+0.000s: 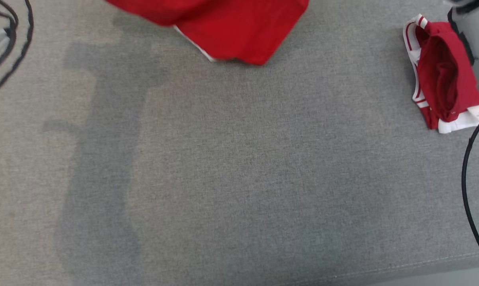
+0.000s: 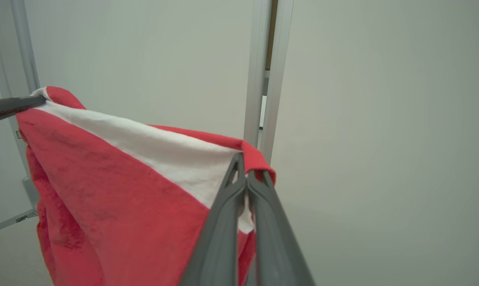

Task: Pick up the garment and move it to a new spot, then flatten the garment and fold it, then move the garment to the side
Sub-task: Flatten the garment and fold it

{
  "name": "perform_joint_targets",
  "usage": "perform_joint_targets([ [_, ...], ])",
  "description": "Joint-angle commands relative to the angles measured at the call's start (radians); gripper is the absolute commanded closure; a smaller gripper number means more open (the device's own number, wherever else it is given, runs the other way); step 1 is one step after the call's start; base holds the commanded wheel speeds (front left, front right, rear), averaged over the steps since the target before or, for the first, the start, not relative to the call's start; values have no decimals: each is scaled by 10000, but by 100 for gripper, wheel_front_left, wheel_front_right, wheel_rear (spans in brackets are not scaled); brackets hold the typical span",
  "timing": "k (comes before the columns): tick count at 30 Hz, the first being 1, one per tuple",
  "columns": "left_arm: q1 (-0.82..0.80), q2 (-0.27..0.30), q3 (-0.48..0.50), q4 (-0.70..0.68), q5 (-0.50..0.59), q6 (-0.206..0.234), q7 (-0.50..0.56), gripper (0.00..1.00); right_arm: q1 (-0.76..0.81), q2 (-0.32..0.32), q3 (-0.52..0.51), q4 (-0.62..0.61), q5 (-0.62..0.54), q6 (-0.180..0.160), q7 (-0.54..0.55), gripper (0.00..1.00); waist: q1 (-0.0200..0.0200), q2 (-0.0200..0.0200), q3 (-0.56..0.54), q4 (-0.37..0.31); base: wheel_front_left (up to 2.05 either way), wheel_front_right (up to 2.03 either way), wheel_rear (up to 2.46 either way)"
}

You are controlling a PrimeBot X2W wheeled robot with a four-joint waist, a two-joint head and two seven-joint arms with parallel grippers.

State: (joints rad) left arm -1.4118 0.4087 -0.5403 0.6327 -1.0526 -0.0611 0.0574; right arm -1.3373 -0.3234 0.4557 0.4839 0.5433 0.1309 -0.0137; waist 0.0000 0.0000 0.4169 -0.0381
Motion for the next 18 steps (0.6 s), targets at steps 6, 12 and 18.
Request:
perform_joint_targets([
  [6,-2170,-570,118,1619,579,-254,-1259,100,-2217,274,203,2020,-675,-7,-1422,100,0,0,1904,-625,0,0,0],
  [12,-2785,-1033,209,2623,588,-573,-2592,100,-2975,797,-468,3167,-1209,-8,-2470,100,0,0,1997,-463,0,0,0],
  [18,-1915,-1333,-79,2881,398,-700,-3057,100,-1687,1160,-860,2608,-1575,-8,-2509,100,0,0,1994,-137,0,0,0],
])
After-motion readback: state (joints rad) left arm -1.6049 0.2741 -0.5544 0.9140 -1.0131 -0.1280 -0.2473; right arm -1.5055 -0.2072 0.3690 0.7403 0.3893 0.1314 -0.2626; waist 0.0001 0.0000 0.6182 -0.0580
